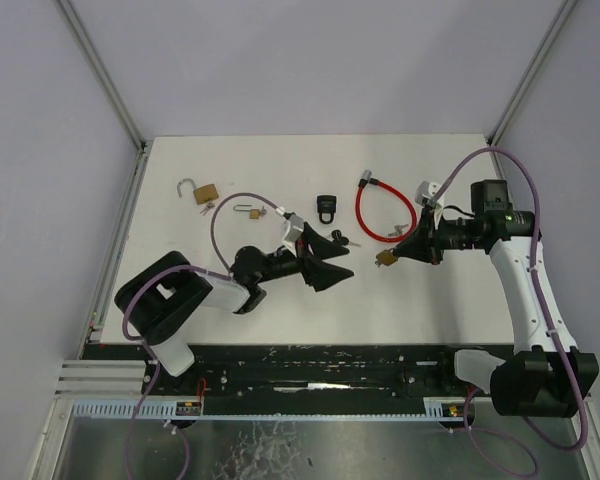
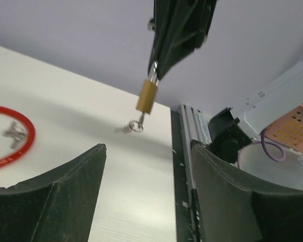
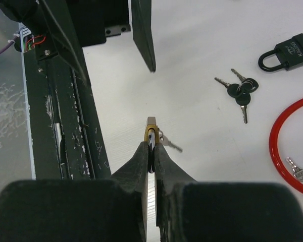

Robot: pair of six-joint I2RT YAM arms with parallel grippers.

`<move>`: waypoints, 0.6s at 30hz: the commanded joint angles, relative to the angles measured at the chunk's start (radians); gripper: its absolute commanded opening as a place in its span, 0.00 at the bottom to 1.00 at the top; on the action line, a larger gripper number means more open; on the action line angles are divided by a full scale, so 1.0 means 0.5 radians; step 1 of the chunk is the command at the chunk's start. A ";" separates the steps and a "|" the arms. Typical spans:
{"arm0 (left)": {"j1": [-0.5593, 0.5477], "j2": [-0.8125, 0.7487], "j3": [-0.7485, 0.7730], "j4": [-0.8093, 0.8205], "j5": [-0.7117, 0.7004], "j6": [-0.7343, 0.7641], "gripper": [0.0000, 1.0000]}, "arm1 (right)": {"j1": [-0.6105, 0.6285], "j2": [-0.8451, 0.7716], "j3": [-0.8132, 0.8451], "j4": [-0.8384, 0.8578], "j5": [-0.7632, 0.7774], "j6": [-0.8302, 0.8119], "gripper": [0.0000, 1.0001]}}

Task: Lock with the key
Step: Lock the lock.

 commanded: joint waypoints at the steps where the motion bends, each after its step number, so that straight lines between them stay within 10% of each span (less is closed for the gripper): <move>1: -0.136 0.083 -0.043 0.147 -0.135 0.011 0.67 | -0.047 -0.045 -0.055 0.042 -0.161 0.037 0.00; 18: -0.278 0.330 0.239 -0.148 -0.229 0.035 0.55 | -0.047 0.051 -0.109 0.013 -0.209 -0.022 0.00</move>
